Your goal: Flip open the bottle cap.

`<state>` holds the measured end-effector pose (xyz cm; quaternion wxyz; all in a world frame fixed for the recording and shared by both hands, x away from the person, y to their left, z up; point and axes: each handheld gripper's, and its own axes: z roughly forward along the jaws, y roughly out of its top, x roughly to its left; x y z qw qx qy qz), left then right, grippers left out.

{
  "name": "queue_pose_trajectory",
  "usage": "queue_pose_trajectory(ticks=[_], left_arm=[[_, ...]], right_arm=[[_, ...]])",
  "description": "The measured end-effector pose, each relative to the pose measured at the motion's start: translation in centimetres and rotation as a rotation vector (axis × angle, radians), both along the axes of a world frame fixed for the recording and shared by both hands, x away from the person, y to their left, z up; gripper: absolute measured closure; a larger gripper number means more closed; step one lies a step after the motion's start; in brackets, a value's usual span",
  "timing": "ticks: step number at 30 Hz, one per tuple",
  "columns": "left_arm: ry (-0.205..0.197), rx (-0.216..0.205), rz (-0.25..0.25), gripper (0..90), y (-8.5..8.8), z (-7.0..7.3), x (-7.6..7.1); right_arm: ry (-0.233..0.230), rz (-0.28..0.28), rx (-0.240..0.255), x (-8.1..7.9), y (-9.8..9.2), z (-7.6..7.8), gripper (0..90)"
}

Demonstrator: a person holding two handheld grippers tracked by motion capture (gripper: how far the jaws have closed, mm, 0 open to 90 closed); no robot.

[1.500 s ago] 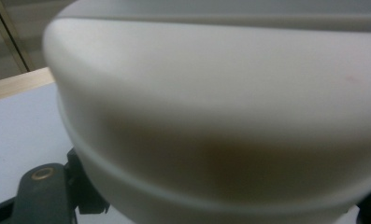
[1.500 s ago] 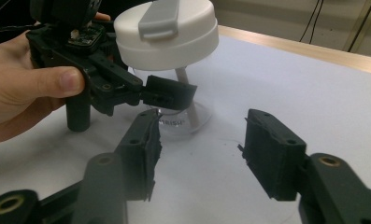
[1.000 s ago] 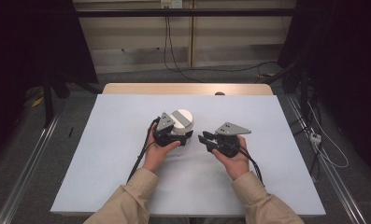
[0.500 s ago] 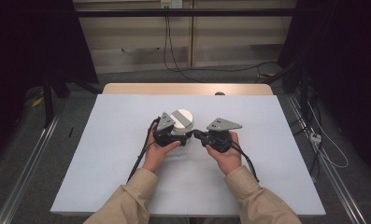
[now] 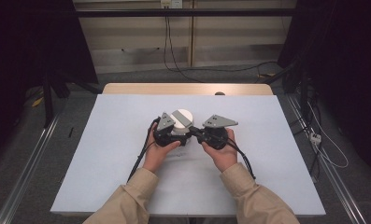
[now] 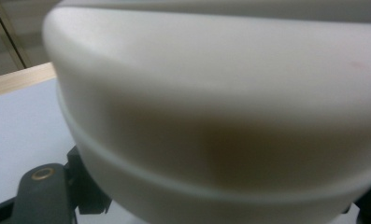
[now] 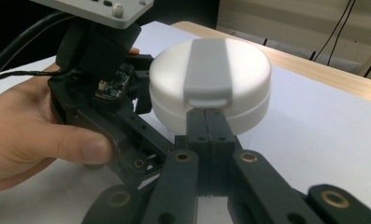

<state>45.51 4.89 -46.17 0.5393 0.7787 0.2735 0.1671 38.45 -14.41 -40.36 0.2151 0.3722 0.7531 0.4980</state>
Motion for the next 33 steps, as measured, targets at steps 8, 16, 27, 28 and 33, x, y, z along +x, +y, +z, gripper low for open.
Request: queue_pose_trajectory(ticks=[8, 16, 27, 28, 33], left_arm=[[-0.001, 0.007, -0.002, 18.6, 0.0, 0.0, 0.0], [-0.001, 0.006, 0.0, 18.6, -0.1, 0.0, 0.0], [0.0, 0.005, 0.001, 18.6, -0.2, 0.0, 0.0], [0.0, 0.005, 0.001, 18.6, -0.2, 0.0, 0.0], [0.003, 0.011, -0.001, 18.6, -0.2, 0.0, 0.0]], right_arm=[[-0.018, -0.002, 0.01, 0.1, 0.3, 0.6, 90.0], [-0.038, -0.004, 0.017, 0.3, 0.4, 1.5, 90.0], [-0.051, -0.004, 0.02, 0.7, 0.6, 2.3, 90.0], [-0.051, -0.005, 0.021, 0.7, 0.6, 2.3, 90.0], [-0.054, -0.009, 0.021, 0.9, 0.7, 2.4, 90.0]])
